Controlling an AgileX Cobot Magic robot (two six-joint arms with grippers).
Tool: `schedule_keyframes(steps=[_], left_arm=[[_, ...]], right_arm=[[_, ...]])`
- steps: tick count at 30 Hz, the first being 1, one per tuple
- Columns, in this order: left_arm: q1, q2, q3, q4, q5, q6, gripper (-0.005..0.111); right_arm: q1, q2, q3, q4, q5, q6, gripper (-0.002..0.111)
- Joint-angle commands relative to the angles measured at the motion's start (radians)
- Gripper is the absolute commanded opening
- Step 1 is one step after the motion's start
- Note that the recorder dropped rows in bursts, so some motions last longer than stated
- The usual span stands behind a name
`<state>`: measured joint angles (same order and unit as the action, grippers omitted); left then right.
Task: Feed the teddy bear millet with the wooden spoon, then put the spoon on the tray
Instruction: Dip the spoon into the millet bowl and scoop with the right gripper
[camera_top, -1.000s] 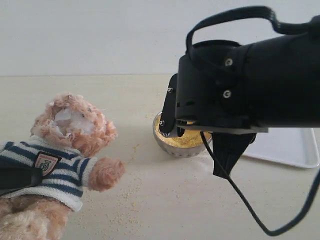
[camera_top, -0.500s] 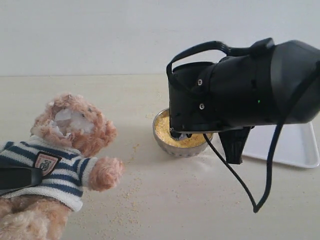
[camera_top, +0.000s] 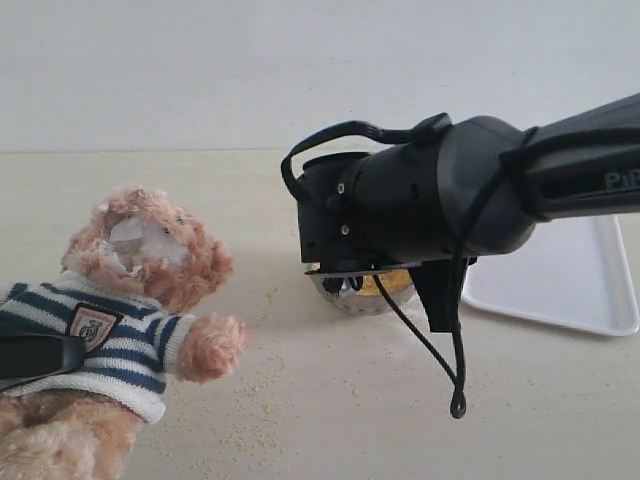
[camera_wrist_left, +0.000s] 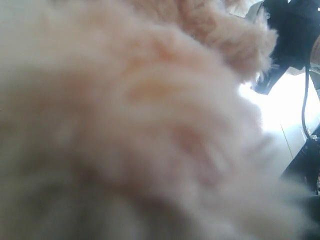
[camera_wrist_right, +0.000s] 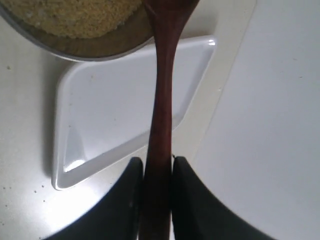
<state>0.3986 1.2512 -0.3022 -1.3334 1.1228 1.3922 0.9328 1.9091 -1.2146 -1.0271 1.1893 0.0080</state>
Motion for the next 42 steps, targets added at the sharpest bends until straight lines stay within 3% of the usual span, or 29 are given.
schedule_keyframes(steps=[1, 18, 25, 42], left_arm=[[0.004, -0.007, 0.001, -0.023, 0.022, 0.008, 0.005], [0.004, -0.007, 0.001, -0.023, 0.022, 0.008, 0.005], [0.004, -0.007, 0.001, -0.023, 0.022, 0.008, 0.005], [0.004, -0.007, 0.001, -0.023, 0.022, 0.008, 0.005]], right_arm=[[-0.006, 0.027, -0.009, -0.014, 0.032, -0.008, 0.001], [0.014, 0.028, -0.080, 0.205, -0.020, 0.009, 0.001], [-0.020, 0.024, -0.156, 0.316, -0.009, 0.009, 0.001], [-0.155, -0.110, -0.158, 0.646, -0.089, 0.030, 0.001]])
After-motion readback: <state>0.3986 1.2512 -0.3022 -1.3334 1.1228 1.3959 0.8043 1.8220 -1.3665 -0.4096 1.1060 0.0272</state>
